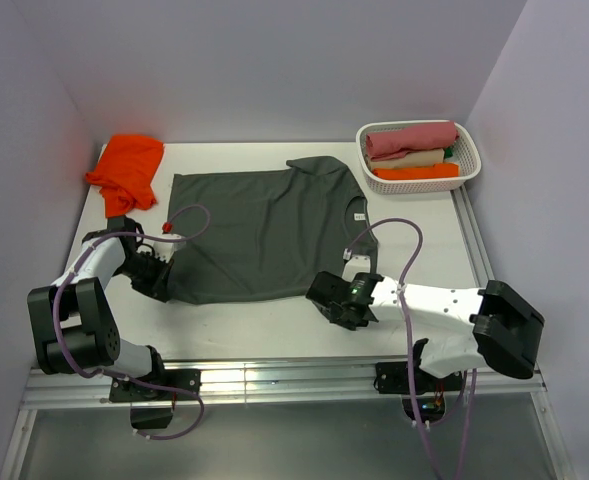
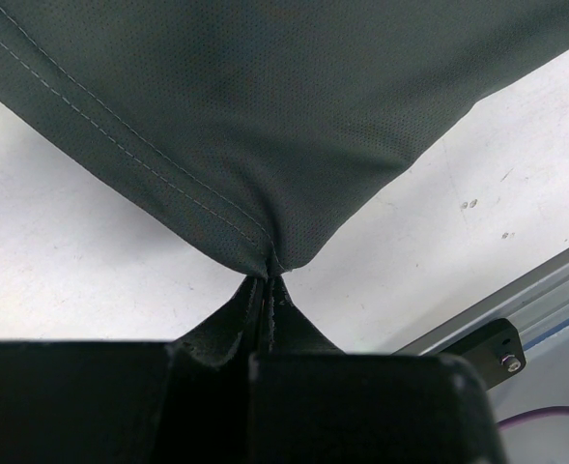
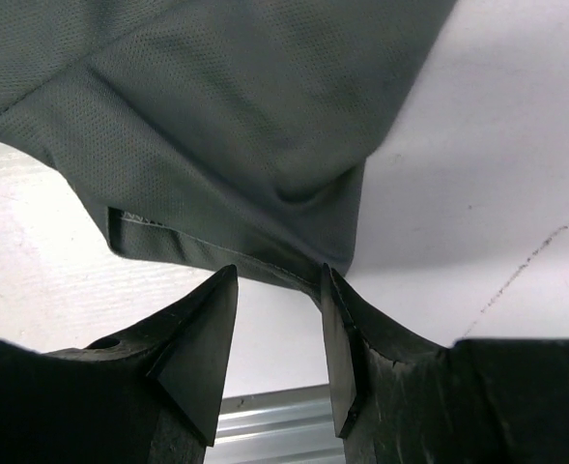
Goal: Roll the t-shirts
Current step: Flatten the tshirt, then fold the tshirt
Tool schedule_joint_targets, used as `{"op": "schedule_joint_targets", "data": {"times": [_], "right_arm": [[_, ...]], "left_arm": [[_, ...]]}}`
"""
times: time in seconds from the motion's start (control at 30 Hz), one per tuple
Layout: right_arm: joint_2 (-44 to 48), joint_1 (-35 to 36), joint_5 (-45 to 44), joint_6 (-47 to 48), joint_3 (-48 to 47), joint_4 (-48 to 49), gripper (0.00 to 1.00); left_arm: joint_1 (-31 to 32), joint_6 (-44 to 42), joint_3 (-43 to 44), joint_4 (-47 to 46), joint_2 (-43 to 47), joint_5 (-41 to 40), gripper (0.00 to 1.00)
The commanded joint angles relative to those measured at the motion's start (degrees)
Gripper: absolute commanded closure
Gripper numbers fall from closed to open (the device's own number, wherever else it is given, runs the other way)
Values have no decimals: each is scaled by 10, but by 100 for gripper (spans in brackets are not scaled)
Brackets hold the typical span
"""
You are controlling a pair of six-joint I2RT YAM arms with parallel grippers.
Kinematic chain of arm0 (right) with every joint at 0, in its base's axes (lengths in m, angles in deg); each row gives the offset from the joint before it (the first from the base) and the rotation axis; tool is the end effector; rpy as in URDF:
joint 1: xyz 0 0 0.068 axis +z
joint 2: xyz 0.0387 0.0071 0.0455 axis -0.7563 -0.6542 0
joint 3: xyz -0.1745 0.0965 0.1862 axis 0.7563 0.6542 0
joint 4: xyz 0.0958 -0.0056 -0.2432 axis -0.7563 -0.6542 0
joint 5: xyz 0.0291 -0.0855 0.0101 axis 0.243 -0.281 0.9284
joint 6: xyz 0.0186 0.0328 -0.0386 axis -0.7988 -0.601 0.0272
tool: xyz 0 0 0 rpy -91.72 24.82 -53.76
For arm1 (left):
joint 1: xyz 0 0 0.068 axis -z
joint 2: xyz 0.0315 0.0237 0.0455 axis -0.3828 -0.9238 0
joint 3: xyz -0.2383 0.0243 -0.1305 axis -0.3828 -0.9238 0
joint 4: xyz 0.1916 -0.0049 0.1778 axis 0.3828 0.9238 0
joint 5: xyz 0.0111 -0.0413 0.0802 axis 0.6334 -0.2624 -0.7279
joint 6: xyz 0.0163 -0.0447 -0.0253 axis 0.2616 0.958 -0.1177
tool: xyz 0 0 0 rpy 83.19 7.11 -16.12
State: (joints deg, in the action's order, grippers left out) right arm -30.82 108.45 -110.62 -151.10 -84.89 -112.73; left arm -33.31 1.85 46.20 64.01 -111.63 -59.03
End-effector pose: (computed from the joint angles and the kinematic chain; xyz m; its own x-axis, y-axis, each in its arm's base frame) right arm 0.1193 0.1715 0.1759 -0.8899 0.1014 -0.4448 0.1285 0.9912 -0.0313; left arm 0.2250 0.0300 0.1792 -0.8642 0.4217 -0.2743 0.4863 0.8399 -0.2409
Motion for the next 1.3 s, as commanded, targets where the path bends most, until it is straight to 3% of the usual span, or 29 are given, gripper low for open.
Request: {"op": "schedule_joint_targets", "data": {"times": [0.0, 0.8, 1.0, 1.07, 1.27], "right_arm": [[33, -2, -19, -28, -4, -32, 53], [63, -2, 15, -60, 69, 5, 55], [114, -2, -2, -79, 82, 8, 78], [168, -2, -22, -86, 76, -4, 84], [248, -2, -47, -95, 59, -35, 92]], "left_arm": [[3, -1, 11, 8, 10, 4, 100], [3, -2, 12, 9, 14, 5, 100], [3, 3, 11, 7, 25, 3, 100], [3, 4, 11, 12, 40, 2, 100], [3, 16, 4, 7, 72, -11, 100]]}}
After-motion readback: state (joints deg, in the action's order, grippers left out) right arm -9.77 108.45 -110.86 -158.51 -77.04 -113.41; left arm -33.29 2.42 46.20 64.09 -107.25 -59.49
